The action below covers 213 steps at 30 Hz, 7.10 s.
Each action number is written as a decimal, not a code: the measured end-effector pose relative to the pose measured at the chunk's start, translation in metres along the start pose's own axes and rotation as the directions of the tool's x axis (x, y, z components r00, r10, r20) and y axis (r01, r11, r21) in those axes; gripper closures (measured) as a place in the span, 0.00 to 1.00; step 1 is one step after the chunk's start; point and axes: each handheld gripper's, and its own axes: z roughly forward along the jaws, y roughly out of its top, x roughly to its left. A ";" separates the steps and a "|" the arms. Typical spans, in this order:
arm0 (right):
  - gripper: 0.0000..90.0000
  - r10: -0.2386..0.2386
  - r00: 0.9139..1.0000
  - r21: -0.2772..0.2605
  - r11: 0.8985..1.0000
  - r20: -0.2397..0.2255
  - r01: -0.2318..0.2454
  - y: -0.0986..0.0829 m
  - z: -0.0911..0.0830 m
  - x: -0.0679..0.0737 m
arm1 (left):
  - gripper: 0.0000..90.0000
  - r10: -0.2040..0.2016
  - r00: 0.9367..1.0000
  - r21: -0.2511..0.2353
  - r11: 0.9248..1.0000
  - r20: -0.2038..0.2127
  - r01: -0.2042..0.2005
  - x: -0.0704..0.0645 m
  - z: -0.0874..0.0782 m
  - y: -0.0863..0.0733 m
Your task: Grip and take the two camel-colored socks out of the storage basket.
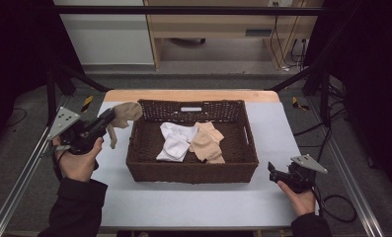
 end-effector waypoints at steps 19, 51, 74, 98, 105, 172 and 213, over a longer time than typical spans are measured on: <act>0.04 0.004 1.000 -0.021 1.000 -0.003 -0.004 -0.001 -0.001 0.001 | 0.97 -0.055 0.990 0.080 0.995 -0.132 0.066 0.047 -0.028 -0.051; 0.04 0.004 1.000 -0.025 1.000 -0.011 -0.005 -0.004 -0.006 0.001 | 0.89 0.046 0.986 0.449 0.893 -0.157 0.030 0.050 -0.001 -0.144; 0.04 0.011 1.000 -0.028 1.000 -0.014 -0.012 -0.003 -0.006 0.001 | 0.55 0.014 0.982 0.258 0.965 -0.190 0.036 0.044 -0.015 -0.106; 0.04 0.016 1.000 -0.030 0.999 -0.011 -0.016 -0.003 -0.006 0.001 | 0.56 0.011 0.996 0.167 0.986 -0.084 0.003 0.002 -0.004 -0.069; 0.04 0.016 1.000 -0.030 0.999 -0.007 -0.016 -0.003 -0.005 0.000 | 0.56 0.017 0.999 0.144 0.990 -0.042 -0.010 -0.013 0.011 -0.057; 0.04 0.004 1.000 -0.023 1.000 0.006 -0.004 -0.003 -0.002 -0.001 | 0.46 0.133 0.981 0.381 0.907 0.144 -0.179 -0.131 0.209 -0.085; 0.05 -0.007 1.000 -0.009 1.000 0.006 0.007 -0.003 0.000 0.000 | 0.70 0.179 0.926 0.629 0.689 0.331 -0.358 -0.132 0.233 -0.125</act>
